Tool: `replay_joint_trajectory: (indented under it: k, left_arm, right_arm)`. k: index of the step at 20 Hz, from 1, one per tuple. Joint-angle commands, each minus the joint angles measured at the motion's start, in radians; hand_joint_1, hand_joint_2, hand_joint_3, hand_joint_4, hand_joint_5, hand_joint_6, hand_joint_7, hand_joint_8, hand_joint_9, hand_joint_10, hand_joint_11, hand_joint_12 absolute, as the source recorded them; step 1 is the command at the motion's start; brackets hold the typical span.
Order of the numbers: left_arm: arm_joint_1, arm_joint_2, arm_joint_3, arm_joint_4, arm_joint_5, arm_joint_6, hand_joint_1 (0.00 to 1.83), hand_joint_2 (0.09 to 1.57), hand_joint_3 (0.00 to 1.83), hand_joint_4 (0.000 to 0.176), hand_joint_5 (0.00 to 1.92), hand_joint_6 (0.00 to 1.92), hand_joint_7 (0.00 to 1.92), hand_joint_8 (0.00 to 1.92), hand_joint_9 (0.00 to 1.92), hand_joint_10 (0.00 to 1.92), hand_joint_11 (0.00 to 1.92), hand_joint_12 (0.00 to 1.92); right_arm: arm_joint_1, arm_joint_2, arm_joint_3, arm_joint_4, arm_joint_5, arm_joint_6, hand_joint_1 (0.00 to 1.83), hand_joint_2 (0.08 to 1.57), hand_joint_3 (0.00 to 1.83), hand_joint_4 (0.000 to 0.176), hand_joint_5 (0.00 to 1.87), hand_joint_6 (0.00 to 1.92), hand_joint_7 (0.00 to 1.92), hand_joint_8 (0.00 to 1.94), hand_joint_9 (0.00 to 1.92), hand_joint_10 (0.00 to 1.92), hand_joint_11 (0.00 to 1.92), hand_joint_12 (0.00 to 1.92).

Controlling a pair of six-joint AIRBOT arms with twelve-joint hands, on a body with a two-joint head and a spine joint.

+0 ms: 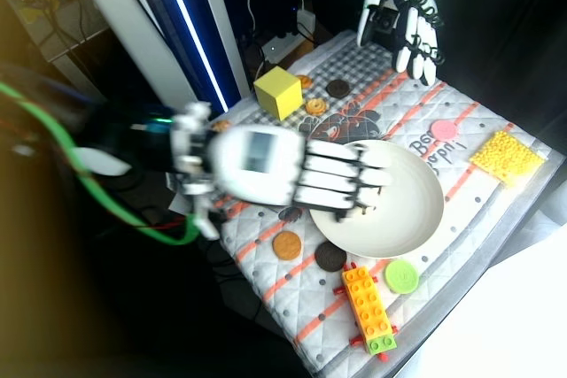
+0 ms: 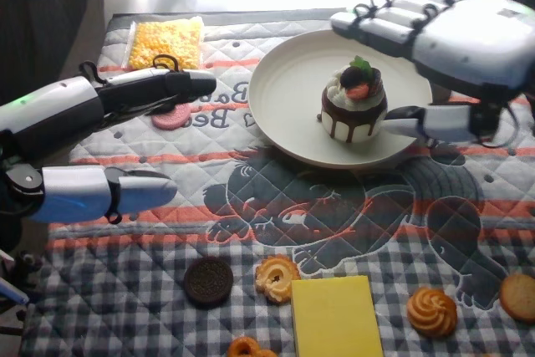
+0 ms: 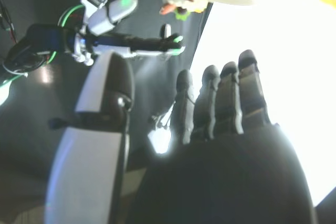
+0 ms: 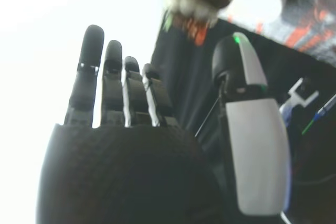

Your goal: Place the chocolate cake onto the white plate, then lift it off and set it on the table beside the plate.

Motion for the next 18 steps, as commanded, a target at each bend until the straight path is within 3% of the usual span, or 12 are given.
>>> replay_joint_trajectory:
  k: [1, 2, 3, 5, 8, 10, 11, 12, 13, 14, 17, 18]
  left_arm:
    - [-0.001, 0.002, 0.002, -0.027, -0.128, -0.009, 1.03, 1.16, 0.0, 0.014, 0.21, 0.23, 0.19, 0.23, 0.05, 0.6, 0.0, 1.19]
    - [0.0, 0.001, 0.002, -0.029, -0.132, -0.009, 1.03, 1.16, 0.0, 0.014, 0.21, 0.23, 0.19, 0.23, 0.05, 0.6, 0.0, 1.19]
    - [0.0, 0.001, 0.003, -0.029, -0.134, -0.009, 1.01, 1.17, 0.0, 0.013, 0.23, 0.23, 0.12, 0.44, 0.0, 0.78, 0.0, 1.21]
    - [0.0, 0.0, 0.004, -0.029, -0.137, -0.009, 1.01, 1.17, 0.0, 0.018, 0.23, 0.23, 0.07, 0.53, 0.0, 0.8, 0.0, 1.18]
    - [0.0, -0.005, 0.008, -0.04, -0.153, -0.009, 1.03, 1.16, 0.0, 0.03, 0.22, 0.28, 0.05, 0.48, 0.0, 0.76, 0.0, 1.28]
    - [0.0, -0.005, 0.009, -0.042, -0.156, -0.009, 0.98, 1.18, 0.0, 0.036, 0.19, 0.28, 0.07, 0.35, 0.0, 0.64, 0.0, 1.16]
    - [0.0, -0.005, 0.008, -0.042, -0.158, -0.009, 0.98, 1.18, 0.0, 0.039, 0.19, 0.27, 0.1, 0.31, 0.0, 0.63, 0.0, 1.18]
    - [0.0, -0.006, 0.009, -0.044, -0.16, -0.009, 0.96, 1.18, 0.0, 0.04, 0.19, 0.26, 0.1, 0.3, 0.0, 0.63, 0.0, 1.18]
    - [0.0, -0.006, 0.009, -0.045, -0.162, -0.009, 0.96, 1.19, 0.0, 0.039, 0.2, 0.25, 0.11, 0.25, 0.0, 0.59, 0.0, 1.1]
    - [0.0, -0.007, 0.01, -0.046, -0.162, -0.009, 0.96, 1.19, 0.0, 0.037, 0.21, 0.21, 0.15, 0.16, 0.01, 0.53, 0.0, 1.03]
    - [0.002, -0.008, 0.011, -0.05, -0.163, -0.009, 0.95, 1.19, 0.0, 0.046, 0.22, 0.18, 0.17, 0.09, 0.04, 0.46, 0.0, 1.0]
    - [0.002, -0.008, 0.011, -0.052, -0.164, -0.009, 0.95, 1.19, 0.0, 0.036, 0.23, 0.17, 0.18, 0.07, 0.05, 0.44, 0.0, 1.02]
  right_arm:
    - [0.023, -0.003, 0.017, 0.006, 0.079, -0.008, 0.94, 1.18, 0.0, 0.0, 0.03, 0.0, 0.01, 0.0, 0.01, 0.06, 0.0, 0.94]
    - [0.034, -0.016, 0.029, 0.006, 0.062, -0.01, 0.94, 1.18, 0.0, 0.0, 0.03, 0.0, 0.01, 0.0, 0.01, 0.06, 0.0, 0.94]
    - [0.045, -0.038, 0.049, 0.006, 0.034, -0.017, 0.9, 1.16, 0.0, 0.001, 0.03, 0.0, 0.04, 0.01, 0.11, 0.06, 0.0, 1.08]
    - [0.057, -0.067, 0.07, 0.006, -0.007, -0.038, 0.91, 1.15, 0.0, 0.0, 0.04, 0.0, 0.04, 0.0, 0.12, 0.07, 0.0, 1.12]
    - [0.064, -0.097, 0.092, 0.006, -0.06, -0.06, 0.97, 1.1, 0.0, 0.0, 0.06, 0.0, 0.04, 0.0, 0.06, 0.02, 0.0, 0.89]
    - [0.064, -0.104, 0.101, 0.006, -0.078, -0.061, 1.01, 1.08, 0.0, 0.0, 0.13, 0.01, 0.09, 0.01, 0.15, 0.05, 0.0, 1.15]
    - [0.064, -0.105, 0.105, 0.006, -0.082, -0.061, 1.11, 1.1, 0.0, 0.0, 0.27, 0.03, 0.27, 0.04, 0.31, 0.12, 0.0, 1.37]
    - [0.066, -0.108, 0.107, 0.006, -0.084, -0.061, 1.14, 1.1, 0.0, 0.0, 0.47, 0.03, 0.53, 0.16, 0.44, 0.56, 0.13, 1.58]
    - [0.068, -0.11, 0.109, 0.006, -0.085, -0.061, 1.21, 1.18, 0.01, 0.0, 0.73, 0.8, 0.8, 1.19, 0.68, 1.34, 0.55, 1.84]
    - [0.071, -0.111, 0.109, 0.006, -0.084, -0.061, 1.15, 1.16, 0.0, 0.0, 0.88, 1.12, 1.14, 1.91, 1.33, 1.9, 1.45, 1.92]
    - [0.082, -0.111, 0.099, 0.006, -0.06, -0.061, 1.14, 1.17, 0.0, 0.0, 0.86, 1.17, 1.11, 1.94, 1.34, 1.92, 1.5, 1.92]
    - [0.083, -0.111, 0.088, 0.007, -0.036, -0.06, 1.18, 1.25, 0.01, 0.0, 0.73, 1.15, 0.8, 1.75, 0.88, 1.92, 1.02, 1.92]
